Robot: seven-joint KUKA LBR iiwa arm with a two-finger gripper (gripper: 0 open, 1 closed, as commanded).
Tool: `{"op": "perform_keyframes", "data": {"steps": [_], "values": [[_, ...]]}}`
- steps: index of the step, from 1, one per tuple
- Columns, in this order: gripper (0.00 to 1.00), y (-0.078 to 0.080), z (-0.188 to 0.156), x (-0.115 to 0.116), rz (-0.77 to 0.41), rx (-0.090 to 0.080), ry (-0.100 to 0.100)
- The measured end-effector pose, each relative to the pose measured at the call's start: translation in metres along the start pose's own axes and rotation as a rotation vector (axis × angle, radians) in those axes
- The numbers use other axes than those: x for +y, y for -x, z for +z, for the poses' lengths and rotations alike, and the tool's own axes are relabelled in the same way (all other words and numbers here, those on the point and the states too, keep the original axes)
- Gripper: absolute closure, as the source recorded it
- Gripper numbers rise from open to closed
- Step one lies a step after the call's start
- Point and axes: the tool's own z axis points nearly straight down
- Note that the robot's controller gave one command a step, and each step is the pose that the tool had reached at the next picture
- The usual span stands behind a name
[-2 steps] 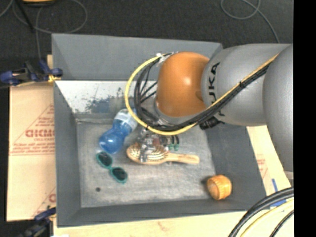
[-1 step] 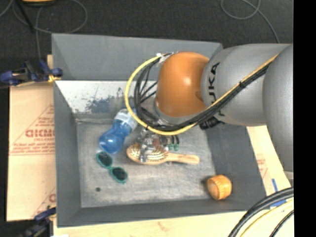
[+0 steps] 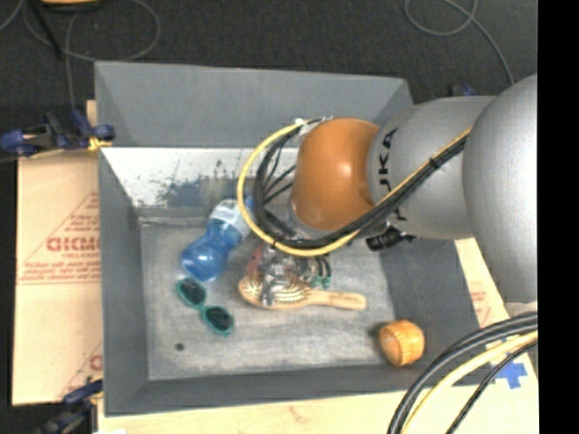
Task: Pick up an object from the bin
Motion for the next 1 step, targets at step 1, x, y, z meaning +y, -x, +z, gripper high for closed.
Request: {"op": "perform_keyframes", "data": {"steps": [1], "values": [[1.0,-0.0042,-0.0108,0.0104,-0.004,0.021,-0.007]]}}
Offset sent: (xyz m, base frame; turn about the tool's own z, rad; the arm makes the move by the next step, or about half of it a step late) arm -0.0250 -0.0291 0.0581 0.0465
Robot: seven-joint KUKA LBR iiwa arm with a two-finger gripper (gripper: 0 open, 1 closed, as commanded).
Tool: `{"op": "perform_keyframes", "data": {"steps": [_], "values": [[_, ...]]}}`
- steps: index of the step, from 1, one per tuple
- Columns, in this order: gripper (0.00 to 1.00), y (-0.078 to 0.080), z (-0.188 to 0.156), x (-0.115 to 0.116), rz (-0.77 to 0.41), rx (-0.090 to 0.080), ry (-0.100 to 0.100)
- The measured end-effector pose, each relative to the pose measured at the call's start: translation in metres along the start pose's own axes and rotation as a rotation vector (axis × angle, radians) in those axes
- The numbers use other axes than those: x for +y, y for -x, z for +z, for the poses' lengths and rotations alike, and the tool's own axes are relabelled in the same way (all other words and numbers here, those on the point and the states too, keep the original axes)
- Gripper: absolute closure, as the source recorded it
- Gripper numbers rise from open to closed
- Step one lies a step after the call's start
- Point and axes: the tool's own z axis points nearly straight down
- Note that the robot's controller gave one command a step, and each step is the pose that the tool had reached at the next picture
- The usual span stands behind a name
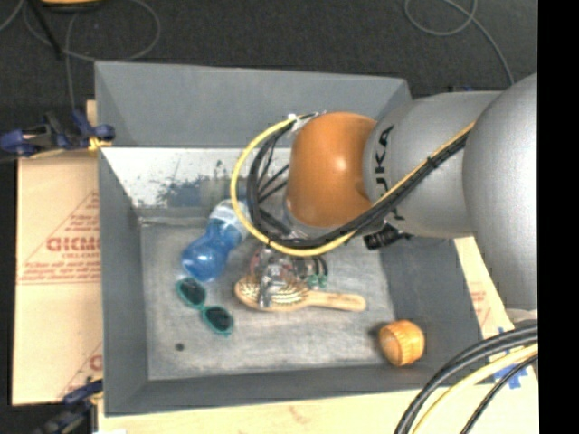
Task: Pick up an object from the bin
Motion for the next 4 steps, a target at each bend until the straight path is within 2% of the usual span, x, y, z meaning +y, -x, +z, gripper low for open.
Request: {"op": "perform_keyframes", "data": {"steps": [1,2,3,4], "values": [[1.0,-0.008,-0.036,-0.011,0.019,-0.016,0.006],[1.0,0.006,-0.022,-0.018,0.022,-0.017,0.001],[1.0,-0.01,-0.051,-0.012,0.025,-0.001,0.002],[1.0,0.006,-0.125,-0.018,0.062,-0.011,0.004]]}}
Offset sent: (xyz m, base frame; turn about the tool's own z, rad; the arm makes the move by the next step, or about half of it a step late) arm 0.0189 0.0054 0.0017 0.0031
